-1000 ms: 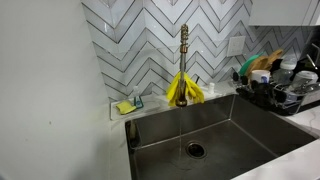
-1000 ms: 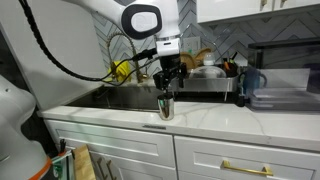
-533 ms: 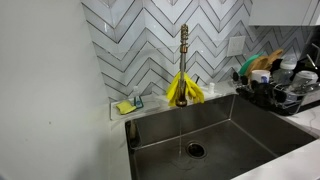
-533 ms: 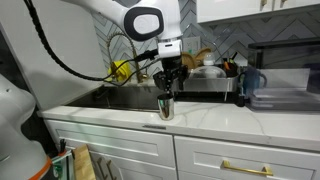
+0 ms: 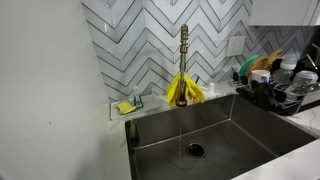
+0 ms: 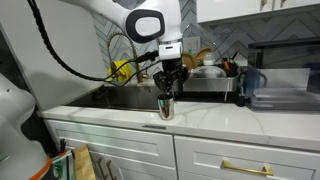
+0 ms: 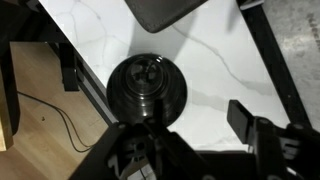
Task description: Put the contents of the silver cup into the sink
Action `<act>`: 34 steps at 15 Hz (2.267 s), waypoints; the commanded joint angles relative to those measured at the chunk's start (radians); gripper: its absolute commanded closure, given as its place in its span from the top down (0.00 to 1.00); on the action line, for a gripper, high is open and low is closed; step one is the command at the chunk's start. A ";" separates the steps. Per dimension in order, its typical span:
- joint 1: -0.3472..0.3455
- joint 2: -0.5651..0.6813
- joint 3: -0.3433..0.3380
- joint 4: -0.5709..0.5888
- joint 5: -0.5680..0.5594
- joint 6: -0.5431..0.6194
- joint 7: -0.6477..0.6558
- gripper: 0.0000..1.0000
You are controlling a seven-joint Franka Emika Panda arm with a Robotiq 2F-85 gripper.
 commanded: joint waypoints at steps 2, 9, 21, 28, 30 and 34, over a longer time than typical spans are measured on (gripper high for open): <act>0.019 0.017 -0.011 -0.002 0.023 0.011 0.015 0.59; 0.024 0.027 -0.012 -0.001 0.023 0.009 0.021 0.25; 0.035 0.003 -0.001 0.003 -0.001 -0.028 0.024 0.01; 0.078 -0.126 0.080 -0.017 -0.153 -0.123 0.076 0.01; 0.093 -0.176 0.115 -0.027 -0.191 -0.138 0.082 0.01; 0.128 -0.239 0.146 -0.022 -0.166 -0.151 0.024 0.01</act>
